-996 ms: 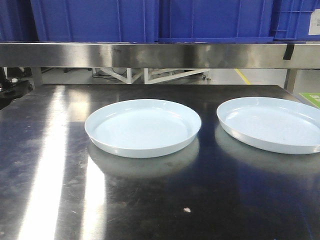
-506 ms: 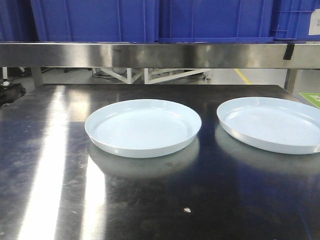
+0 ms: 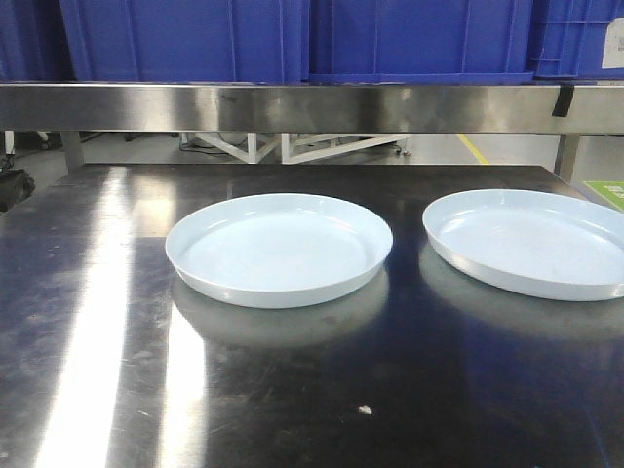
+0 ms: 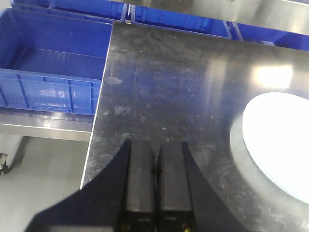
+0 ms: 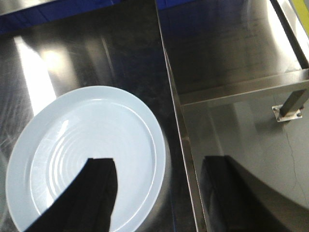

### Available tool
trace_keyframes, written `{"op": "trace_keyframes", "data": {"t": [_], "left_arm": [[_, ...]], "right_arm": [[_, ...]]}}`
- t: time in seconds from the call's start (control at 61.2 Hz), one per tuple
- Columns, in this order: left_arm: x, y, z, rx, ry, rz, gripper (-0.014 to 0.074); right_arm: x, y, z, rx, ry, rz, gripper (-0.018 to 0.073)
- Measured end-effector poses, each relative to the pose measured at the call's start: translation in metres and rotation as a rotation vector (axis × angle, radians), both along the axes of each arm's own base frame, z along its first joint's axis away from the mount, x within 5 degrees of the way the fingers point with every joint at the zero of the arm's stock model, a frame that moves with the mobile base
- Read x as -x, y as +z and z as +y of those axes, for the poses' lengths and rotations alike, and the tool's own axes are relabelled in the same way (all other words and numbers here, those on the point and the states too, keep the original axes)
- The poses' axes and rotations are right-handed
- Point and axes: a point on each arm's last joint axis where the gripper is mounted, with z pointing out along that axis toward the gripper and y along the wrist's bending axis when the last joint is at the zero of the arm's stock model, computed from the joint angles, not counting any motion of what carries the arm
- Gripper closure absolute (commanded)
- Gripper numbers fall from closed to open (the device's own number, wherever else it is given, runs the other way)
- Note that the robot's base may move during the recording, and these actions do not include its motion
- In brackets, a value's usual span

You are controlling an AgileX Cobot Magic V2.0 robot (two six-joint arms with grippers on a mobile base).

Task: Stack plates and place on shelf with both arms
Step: 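Release the plate and raise the left gripper away, then lower the right gripper onto the rim of the other plate and grasp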

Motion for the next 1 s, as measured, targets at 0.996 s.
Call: {"op": "trace_keyframes", "data": {"t": [0.996], "left_arm": [[0.0,0.0,0.0,0.0,0.0,0.0,0.051]], "right_arm": [[-0.093,-0.089,-0.006,-0.024,0.003,0.322,0.0062]]}}
